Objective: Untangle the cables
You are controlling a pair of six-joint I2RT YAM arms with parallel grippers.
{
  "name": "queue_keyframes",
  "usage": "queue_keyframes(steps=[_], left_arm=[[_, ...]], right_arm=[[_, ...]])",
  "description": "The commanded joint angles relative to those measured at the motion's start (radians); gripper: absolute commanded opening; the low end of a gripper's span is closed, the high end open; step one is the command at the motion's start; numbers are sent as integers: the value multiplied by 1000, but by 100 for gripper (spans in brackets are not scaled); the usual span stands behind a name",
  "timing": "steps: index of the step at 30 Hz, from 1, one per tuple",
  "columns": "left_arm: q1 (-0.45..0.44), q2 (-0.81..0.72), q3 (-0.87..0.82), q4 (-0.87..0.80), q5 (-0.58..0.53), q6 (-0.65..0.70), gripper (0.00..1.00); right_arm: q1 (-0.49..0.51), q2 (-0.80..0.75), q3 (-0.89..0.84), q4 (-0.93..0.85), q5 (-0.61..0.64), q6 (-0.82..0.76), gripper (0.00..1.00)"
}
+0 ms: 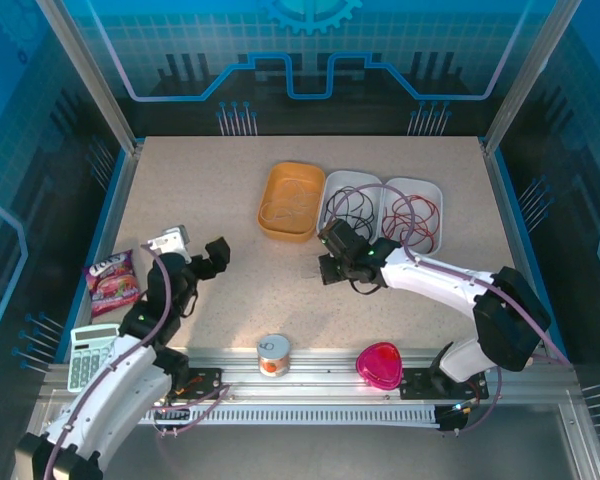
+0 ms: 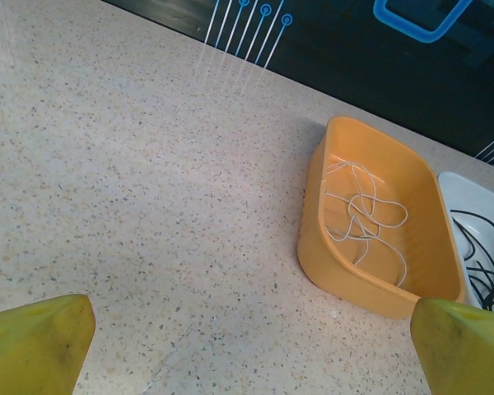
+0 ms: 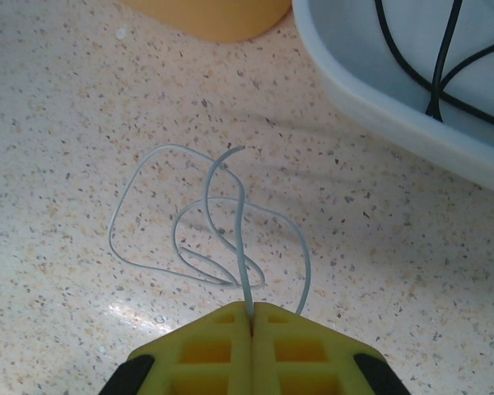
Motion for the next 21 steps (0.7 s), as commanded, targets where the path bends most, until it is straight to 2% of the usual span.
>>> queue_keyframes(steps=[1, 6, 21], left_arm=[[4, -35, -67, 132, 13, -61, 99], [4, -47, -125, 223, 26, -91, 99], [4, -48, -133, 165, 15, -96, 99]], right_arm=[[8, -11, 57, 17, -1, -9, 0], [8, 4, 114, 30, -4, -28, 0], [5, 141, 444, -43, -26, -185, 0]])
